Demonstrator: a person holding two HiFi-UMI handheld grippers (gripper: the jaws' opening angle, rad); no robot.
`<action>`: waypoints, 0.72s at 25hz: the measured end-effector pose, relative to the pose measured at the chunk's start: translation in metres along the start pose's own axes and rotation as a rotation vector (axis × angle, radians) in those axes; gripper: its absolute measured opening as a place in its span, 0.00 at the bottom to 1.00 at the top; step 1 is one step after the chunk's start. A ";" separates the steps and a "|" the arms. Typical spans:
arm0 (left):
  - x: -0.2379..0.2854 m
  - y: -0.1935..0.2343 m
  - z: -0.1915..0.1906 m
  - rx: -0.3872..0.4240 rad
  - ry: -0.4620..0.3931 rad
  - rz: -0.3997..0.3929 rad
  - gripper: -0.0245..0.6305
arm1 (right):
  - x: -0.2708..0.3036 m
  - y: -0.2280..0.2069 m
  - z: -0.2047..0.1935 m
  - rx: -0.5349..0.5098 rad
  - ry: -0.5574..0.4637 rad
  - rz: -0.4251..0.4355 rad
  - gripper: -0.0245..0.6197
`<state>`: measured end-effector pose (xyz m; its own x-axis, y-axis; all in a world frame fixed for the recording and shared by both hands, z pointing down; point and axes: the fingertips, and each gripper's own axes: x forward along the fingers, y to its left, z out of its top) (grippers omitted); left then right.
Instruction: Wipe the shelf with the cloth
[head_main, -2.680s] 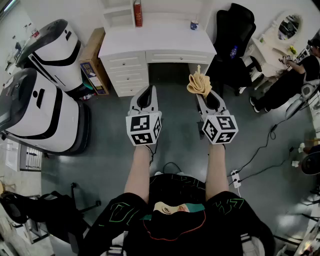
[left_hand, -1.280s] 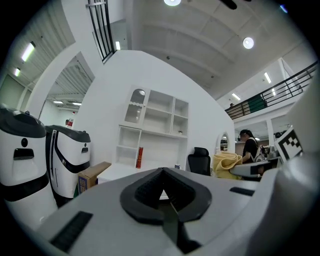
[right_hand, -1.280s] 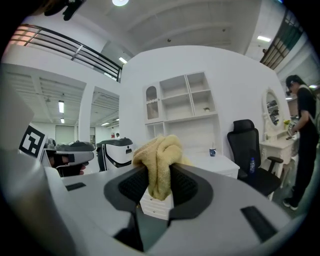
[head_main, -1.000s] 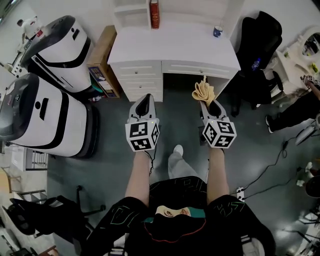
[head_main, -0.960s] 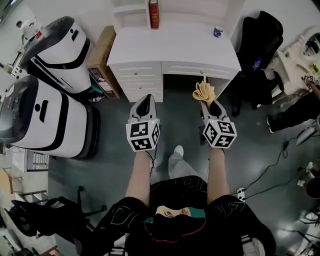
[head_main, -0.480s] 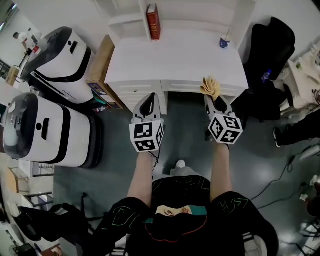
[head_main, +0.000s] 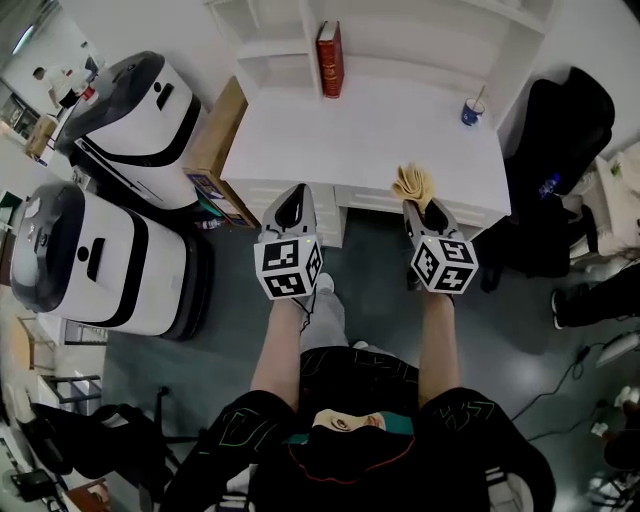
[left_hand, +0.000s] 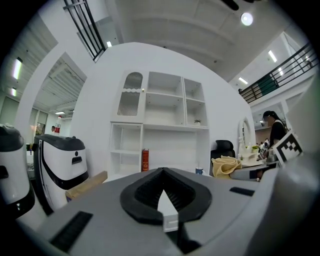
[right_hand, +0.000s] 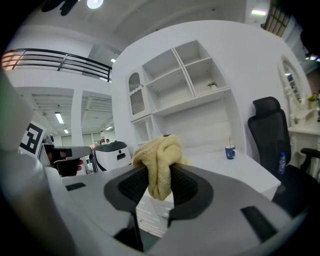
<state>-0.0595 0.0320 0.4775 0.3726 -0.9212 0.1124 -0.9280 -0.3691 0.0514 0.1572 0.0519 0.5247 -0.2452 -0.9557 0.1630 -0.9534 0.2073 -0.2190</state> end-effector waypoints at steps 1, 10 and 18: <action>0.008 0.000 0.000 -0.004 -0.003 -0.010 0.04 | 0.003 -0.006 0.002 -0.002 -0.004 -0.015 0.23; 0.132 -0.028 0.008 -0.043 -0.025 -0.160 0.04 | 0.045 -0.099 0.038 -0.003 -0.036 -0.203 0.23; 0.219 0.042 -0.011 -0.123 0.048 -0.101 0.04 | 0.163 -0.086 0.032 -0.027 0.073 -0.142 0.23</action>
<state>-0.0166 -0.1841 0.5150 0.4663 -0.8722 0.1479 -0.8793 -0.4386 0.1857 0.2048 -0.1282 0.5389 -0.1183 -0.9583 0.2600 -0.9836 0.0772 -0.1631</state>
